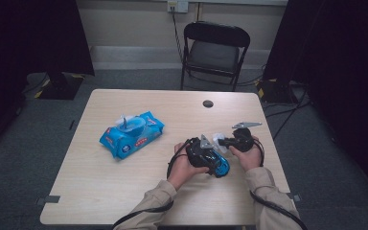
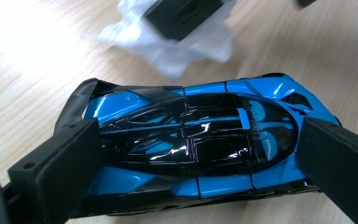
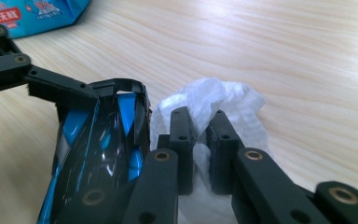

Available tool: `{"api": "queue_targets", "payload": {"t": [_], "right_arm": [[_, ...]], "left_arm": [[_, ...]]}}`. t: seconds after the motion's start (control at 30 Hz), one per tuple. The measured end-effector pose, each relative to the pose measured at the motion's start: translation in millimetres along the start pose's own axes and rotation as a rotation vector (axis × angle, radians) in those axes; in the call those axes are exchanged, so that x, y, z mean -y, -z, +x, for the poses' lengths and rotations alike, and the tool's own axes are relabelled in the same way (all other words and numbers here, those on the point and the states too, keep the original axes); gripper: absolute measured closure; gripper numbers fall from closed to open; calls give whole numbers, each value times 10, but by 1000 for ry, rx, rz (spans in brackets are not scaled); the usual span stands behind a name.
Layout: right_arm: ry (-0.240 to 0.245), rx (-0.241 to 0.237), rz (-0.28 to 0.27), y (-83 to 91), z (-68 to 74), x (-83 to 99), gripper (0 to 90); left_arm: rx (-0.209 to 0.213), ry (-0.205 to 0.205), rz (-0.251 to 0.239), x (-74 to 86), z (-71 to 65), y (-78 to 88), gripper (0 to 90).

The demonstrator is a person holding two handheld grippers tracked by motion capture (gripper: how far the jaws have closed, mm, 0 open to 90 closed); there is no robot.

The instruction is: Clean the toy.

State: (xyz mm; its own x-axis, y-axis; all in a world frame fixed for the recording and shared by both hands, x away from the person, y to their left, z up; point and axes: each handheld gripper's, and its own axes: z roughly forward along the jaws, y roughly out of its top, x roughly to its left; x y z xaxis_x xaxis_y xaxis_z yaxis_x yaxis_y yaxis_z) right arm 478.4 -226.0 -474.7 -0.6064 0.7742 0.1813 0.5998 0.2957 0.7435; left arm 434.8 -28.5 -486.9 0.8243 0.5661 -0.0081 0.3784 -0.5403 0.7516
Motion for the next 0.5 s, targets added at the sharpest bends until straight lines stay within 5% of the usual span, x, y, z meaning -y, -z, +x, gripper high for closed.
{"api": "queue_targets", "payload": {"t": [0.5], "right_arm": [[-10,-5,15,-312,146,-34,827]], "left_arm": [[-1,2,-1,-2,-17,-3,2]]}}
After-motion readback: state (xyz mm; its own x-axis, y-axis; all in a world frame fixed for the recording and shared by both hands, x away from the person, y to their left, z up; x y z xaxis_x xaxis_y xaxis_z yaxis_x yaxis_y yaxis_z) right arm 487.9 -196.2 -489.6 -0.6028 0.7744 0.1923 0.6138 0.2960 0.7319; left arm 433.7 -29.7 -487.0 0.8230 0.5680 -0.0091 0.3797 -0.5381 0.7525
